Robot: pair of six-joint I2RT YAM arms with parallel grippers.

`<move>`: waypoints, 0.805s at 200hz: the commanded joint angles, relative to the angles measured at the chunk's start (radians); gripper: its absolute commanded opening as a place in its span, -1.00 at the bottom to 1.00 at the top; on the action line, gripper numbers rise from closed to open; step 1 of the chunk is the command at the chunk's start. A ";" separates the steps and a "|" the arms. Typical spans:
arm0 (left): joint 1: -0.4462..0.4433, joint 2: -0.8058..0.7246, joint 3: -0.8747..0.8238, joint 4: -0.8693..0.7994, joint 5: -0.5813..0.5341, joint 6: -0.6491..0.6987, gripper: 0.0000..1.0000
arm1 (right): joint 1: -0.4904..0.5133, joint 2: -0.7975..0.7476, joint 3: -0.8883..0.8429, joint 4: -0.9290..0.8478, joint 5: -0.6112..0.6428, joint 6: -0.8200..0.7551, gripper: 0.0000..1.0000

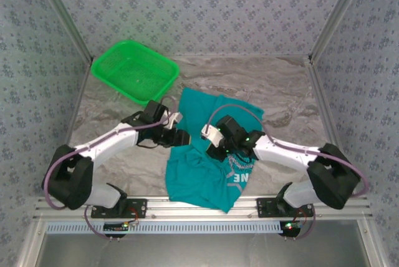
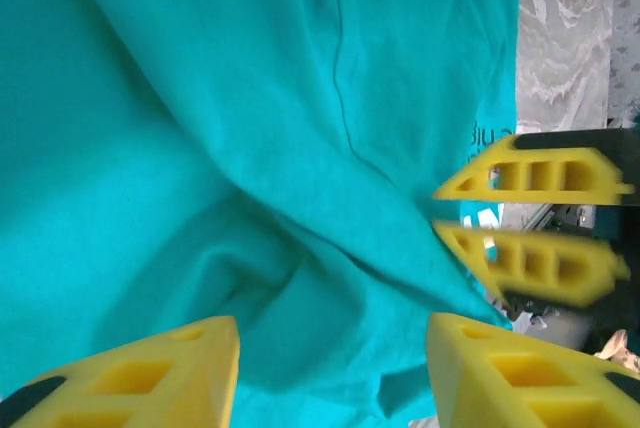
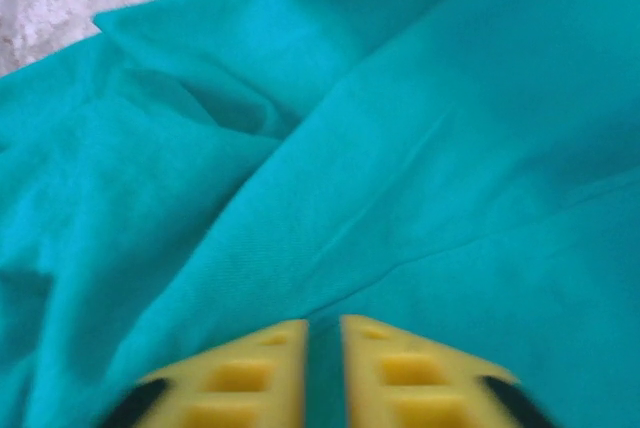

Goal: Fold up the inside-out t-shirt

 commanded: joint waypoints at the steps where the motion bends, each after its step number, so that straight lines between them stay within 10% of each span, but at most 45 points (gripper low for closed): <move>1: -0.064 -0.031 -0.046 0.037 0.001 -0.018 0.10 | -0.038 0.028 0.043 -0.007 -0.111 0.118 -0.96; 49: -0.166 0.035 -0.066 0.217 -0.011 -0.131 0.15 | -0.114 -0.041 0.052 0.019 -0.394 0.208 -1.00; 74: -0.172 0.103 -0.004 0.194 -0.055 -0.118 0.12 | -0.121 -0.070 0.043 -0.006 -0.336 0.204 -1.00; 92: -0.173 0.139 0.032 0.179 -0.063 -0.094 -0.27 | -0.130 -0.074 0.041 -0.047 -0.243 0.215 -1.00; 119: -0.170 0.167 0.082 0.080 -0.060 0.001 -0.99 | -0.061 -0.086 0.011 -0.039 -0.162 0.189 -0.20; 161: -0.109 0.045 0.060 0.049 0.088 -0.024 -1.00 | 0.018 -0.014 -0.029 0.112 -0.035 0.192 -0.22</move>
